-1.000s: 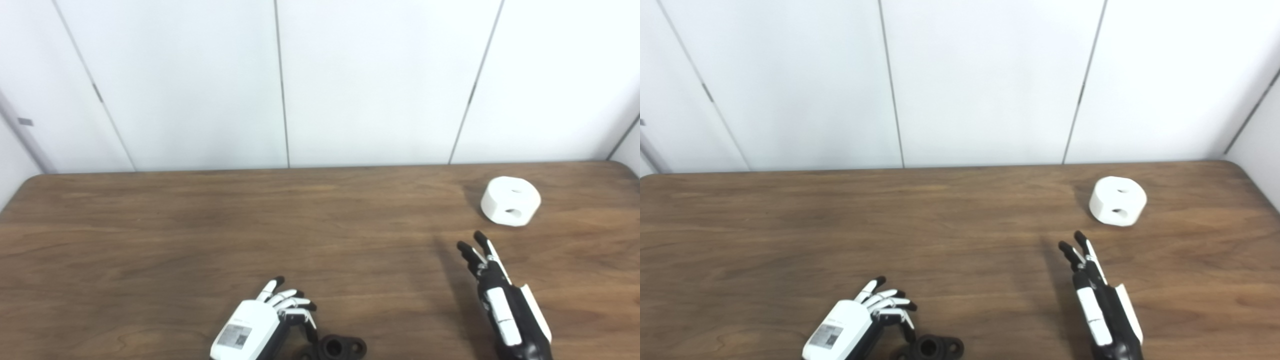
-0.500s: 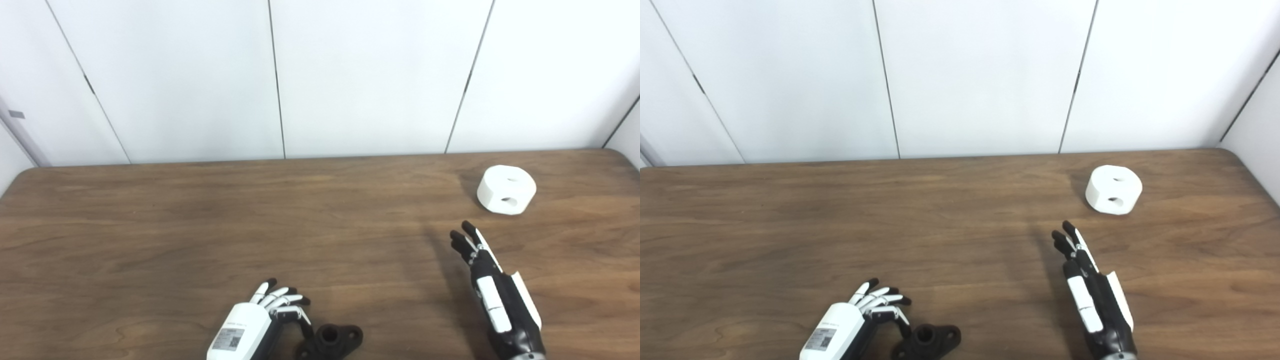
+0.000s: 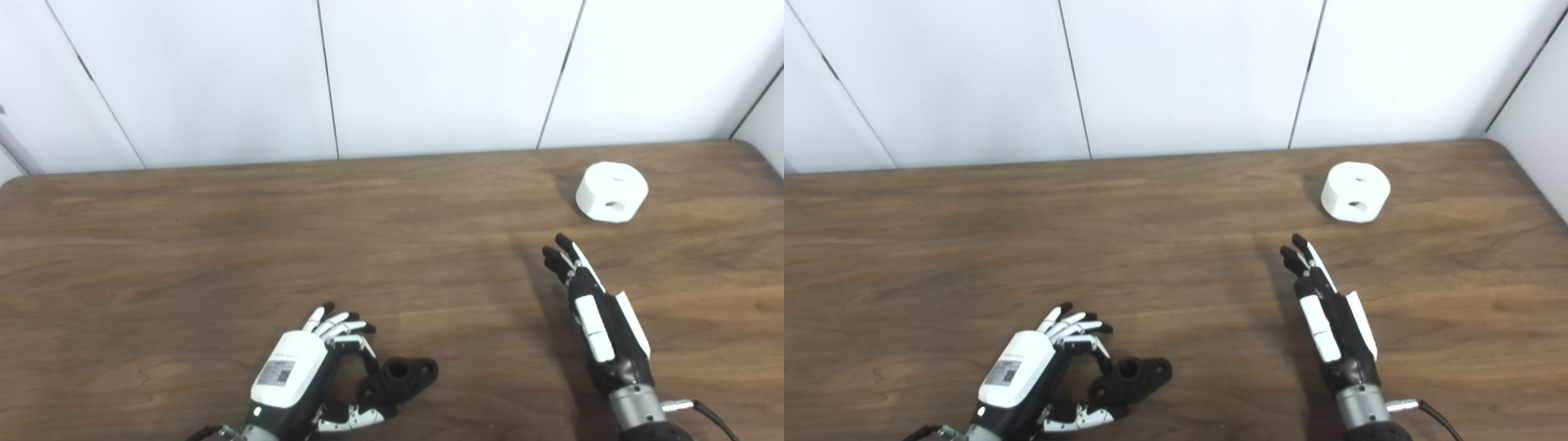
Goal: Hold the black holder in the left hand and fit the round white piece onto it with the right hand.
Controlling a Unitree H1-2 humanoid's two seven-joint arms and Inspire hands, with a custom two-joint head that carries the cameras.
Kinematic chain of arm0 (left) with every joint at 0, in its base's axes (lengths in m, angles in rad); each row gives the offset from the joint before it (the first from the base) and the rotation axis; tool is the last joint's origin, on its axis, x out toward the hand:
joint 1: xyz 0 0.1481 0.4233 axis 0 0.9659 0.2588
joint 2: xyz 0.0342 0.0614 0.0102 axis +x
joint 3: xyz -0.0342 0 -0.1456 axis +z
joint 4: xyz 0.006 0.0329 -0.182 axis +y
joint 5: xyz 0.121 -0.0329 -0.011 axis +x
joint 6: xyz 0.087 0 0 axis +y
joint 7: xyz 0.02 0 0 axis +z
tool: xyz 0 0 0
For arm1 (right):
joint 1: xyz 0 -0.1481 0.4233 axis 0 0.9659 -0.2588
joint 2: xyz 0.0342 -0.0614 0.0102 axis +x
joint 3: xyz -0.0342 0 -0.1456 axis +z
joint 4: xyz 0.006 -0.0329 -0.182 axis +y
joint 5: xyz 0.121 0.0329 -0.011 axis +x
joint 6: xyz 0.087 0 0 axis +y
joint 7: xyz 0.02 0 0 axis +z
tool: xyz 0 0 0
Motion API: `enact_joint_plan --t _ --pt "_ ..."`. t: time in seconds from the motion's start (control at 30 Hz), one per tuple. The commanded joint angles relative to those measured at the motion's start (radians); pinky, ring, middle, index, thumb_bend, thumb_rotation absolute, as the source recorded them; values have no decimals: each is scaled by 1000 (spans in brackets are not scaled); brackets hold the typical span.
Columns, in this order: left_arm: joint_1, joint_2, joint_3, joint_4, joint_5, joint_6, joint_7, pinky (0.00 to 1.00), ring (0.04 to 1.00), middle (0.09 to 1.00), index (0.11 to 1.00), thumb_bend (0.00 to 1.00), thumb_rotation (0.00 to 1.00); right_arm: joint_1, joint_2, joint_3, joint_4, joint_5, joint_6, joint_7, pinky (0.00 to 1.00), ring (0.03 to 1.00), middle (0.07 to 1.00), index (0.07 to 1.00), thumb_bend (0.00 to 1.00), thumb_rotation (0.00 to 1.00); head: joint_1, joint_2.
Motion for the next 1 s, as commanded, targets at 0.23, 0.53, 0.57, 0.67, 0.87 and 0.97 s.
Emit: enact_joint_plan --t 0.23,0.53,0.57,0.67,0.87,0.97 --pt "-52 0 3 85 5 2 -19 1000 882 800 487 521 51 -13 9 -19 -34 22 24 -20 1000 935 911 944 596 929 -51 22" --pt "-81 7 6 137 12 -17 8 990 867 797 487 522 52 -57 -86 -88 -112 41 130 17 967 967 945 955 615 696 -147 27" --pt "-84 7 5 143 14 -19 13 987 865 795 487 522 52 -66 -100 -98 -119 35 141 21 948 961 943 958 609 666 -151 26" --pt "-96 5 2 161 19 -19 23 986 865 794 487 522 52 -101 -174 -109 -148 -75 194 11 931 947 930 953 630 632 -170 17" --pt "-98 1 -4 175 22 -20 40 971 856 790 487 522 51 -179 -276 -127 -158 -158 280 25 900 931 928 932 718 470 -187 -4" --pt "-93 7 -10 182 22 -27 48 974 856 789 487 522 52 -225 -316 -124 -130 -206 286 26 908 928 923 915 756 412 -215 -26"
